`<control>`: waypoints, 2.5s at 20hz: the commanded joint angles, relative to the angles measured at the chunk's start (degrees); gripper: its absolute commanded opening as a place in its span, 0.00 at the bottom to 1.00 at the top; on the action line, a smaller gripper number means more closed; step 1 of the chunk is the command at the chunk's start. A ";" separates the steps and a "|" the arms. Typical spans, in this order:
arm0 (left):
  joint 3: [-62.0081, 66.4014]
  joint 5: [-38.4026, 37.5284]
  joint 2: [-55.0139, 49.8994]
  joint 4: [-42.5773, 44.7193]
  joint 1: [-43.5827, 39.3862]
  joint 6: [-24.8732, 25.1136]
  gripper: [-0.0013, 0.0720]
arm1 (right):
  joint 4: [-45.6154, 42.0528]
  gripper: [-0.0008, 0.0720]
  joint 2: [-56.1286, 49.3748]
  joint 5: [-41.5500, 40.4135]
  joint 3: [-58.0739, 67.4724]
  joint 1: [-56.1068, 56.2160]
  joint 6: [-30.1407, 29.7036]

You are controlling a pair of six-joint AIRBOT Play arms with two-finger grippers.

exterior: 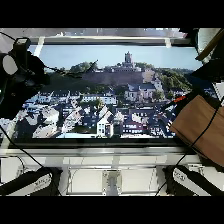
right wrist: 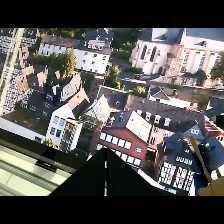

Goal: Fold the clothes and pants, and hang the long-sleeved shirts on hangers.

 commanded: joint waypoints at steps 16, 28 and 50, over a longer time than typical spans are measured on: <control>-0.02 5.29 -1.14 4.07 0.33 0.07 0.09 | -0.11 0.03 0.00 0.35 -0.07 0.04 -0.31; 0.00 17.31 -15.65 5.73 30.29 -1.09 0.62 | -0.37 0.03 -1.29 -5.49 -4.98 0.04 -0.11; 5.38 40.89 -30.99 -4.76 37.13 -4.83 0.08 | 2.27 0.03 -1.11 -14.49 -8.46 0.04 -0.07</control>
